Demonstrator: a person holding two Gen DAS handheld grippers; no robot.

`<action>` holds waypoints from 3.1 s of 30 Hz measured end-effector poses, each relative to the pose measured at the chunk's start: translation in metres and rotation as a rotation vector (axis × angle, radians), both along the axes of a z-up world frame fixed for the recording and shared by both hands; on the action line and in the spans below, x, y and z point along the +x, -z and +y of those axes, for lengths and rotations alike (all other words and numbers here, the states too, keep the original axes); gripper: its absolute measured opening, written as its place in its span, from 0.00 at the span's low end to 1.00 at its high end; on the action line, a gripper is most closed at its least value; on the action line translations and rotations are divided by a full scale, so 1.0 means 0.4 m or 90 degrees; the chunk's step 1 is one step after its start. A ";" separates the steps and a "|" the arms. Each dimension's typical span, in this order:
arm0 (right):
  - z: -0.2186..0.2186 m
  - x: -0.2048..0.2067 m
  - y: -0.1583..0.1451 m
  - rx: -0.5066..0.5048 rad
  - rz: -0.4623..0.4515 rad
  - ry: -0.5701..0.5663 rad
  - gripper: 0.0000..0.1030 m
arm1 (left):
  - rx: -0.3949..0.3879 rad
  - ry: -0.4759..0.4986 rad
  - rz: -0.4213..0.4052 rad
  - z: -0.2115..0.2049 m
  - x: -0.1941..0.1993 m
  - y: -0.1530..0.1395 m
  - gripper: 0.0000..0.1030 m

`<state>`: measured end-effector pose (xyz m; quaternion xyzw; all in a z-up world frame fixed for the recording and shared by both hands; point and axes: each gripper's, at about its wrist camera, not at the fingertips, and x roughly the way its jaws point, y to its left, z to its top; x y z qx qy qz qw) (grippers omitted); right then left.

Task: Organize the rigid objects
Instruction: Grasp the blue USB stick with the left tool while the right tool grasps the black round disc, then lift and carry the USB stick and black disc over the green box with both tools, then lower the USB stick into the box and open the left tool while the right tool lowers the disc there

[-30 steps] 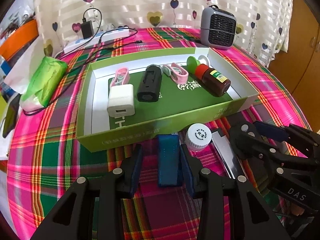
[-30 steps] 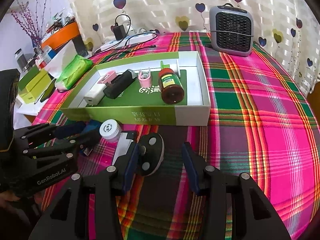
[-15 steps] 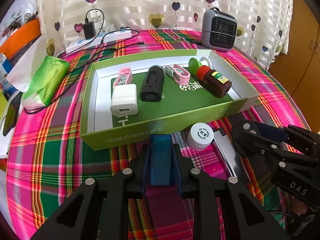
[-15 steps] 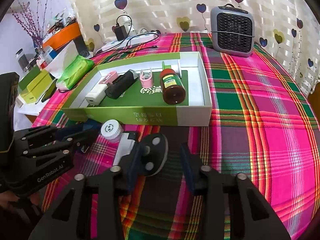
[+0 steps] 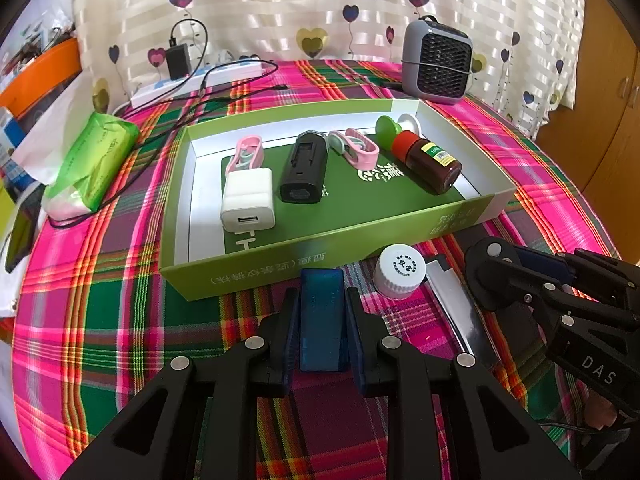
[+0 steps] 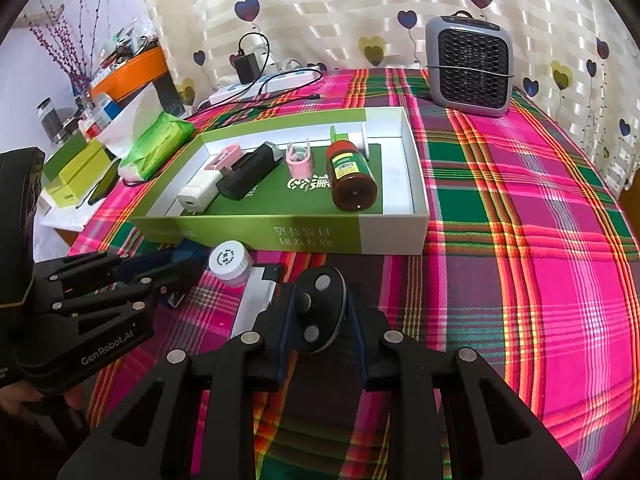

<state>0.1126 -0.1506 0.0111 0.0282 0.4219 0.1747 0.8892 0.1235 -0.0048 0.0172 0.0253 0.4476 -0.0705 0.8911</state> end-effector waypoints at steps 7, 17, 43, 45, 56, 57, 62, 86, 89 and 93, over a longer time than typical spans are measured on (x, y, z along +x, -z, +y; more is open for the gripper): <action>0.000 0.000 0.000 0.000 0.000 0.000 0.25 | -0.001 0.000 0.000 0.000 -0.001 0.000 0.20; -0.004 0.001 0.000 -0.003 -0.002 0.002 0.25 | -0.001 0.002 -0.004 -0.001 0.000 -0.004 0.20; -0.010 -0.015 -0.028 0.007 -0.025 0.012 0.25 | -0.024 0.012 -0.027 -0.006 -0.027 -0.038 0.20; -0.009 -0.016 -0.033 0.008 -0.027 0.013 0.25 | -0.024 0.013 -0.031 -0.005 -0.030 -0.044 0.20; -0.003 -0.011 -0.068 0.020 -0.038 0.010 0.25 | -0.036 0.008 -0.042 0.018 -0.021 -0.082 0.20; -0.002 -0.009 -0.073 0.020 -0.040 0.009 0.25 | -0.038 0.006 -0.043 0.021 -0.019 -0.086 0.20; 0.005 0.005 -0.088 0.026 -0.042 0.005 0.25 | -0.042 -0.001 -0.044 0.037 -0.002 -0.098 0.20; 0.065 0.143 -0.108 0.038 -0.039 -0.019 0.25 | -0.052 -0.035 -0.041 0.113 0.160 -0.099 0.20; 0.072 0.159 -0.103 0.037 -0.036 -0.022 0.25 | -0.050 -0.038 -0.041 0.119 0.177 -0.094 0.20; 0.084 0.190 -0.098 0.037 -0.032 -0.021 0.25 | -0.052 -0.044 -0.041 0.129 0.198 -0.091 0.20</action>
